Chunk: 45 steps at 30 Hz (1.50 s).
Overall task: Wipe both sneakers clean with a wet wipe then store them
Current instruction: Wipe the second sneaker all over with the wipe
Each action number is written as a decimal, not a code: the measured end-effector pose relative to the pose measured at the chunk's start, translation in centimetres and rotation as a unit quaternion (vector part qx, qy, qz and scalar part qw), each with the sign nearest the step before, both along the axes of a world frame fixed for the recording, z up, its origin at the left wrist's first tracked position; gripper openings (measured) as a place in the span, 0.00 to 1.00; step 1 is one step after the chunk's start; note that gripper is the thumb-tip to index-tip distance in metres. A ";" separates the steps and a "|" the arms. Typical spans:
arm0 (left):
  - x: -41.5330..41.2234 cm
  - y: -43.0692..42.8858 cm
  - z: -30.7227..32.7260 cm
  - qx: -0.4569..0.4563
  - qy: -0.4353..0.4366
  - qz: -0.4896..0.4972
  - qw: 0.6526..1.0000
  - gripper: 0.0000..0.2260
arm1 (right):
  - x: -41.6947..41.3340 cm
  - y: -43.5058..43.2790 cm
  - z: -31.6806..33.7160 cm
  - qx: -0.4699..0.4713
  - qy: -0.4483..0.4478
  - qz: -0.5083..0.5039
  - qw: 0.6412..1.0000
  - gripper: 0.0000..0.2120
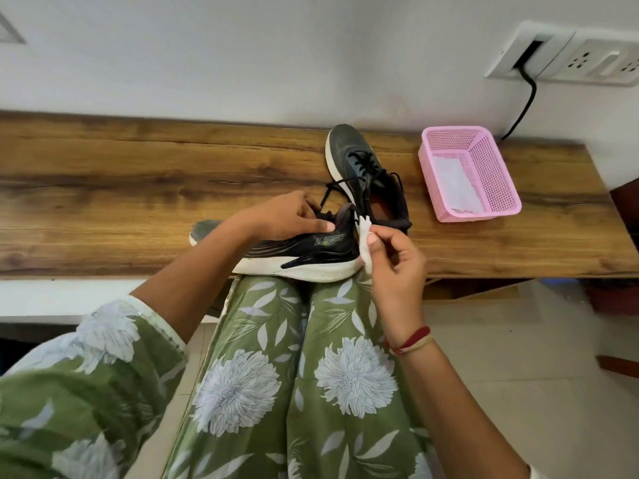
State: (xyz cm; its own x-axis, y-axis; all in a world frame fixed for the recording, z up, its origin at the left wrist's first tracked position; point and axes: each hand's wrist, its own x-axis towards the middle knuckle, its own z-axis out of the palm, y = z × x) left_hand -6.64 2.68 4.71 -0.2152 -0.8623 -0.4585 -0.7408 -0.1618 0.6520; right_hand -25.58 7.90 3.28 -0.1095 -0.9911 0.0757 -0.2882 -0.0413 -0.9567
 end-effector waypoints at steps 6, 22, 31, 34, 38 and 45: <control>0.1 0.3 -1.8 -0.001 0.051 0.097 0.994 0.24 | 2.2 -0.4 -1.4 0.035 -0.016 -0.032 0.999 0.08; 0.4 1.7 -2.3 0.148 0.313 0.219 0.912 0.11 | 2.4 -0.3 -1.5 -0.177 0.363 0.089 0.911 0.10; -0.5 2.6 -2.8 0.099 0.347 0.283 0.888 0.15 | 1.6 -1.3 -0.8 -0.195 0.406 0.139 0.882 0.11; -0.7 2.6 -3.0 0.091 0.336 0.287 0.892 0.16 | 1.9 -1.4 -0.3 -0.182 0.394 0.128 0.892 0.12; -0.8 2.8 -3.1 0.080 0.323 0.278 0.901 0.16 | 2.7 -0.7 0.0 -0.231 0.423 0.218 0.848 0.09; -1.0 2.8 -3.0 0.069 0.318 0.280 0.903 0.17 | 4.2 0.3 0.0 -0.195 0.404 0.218 0.867 0.10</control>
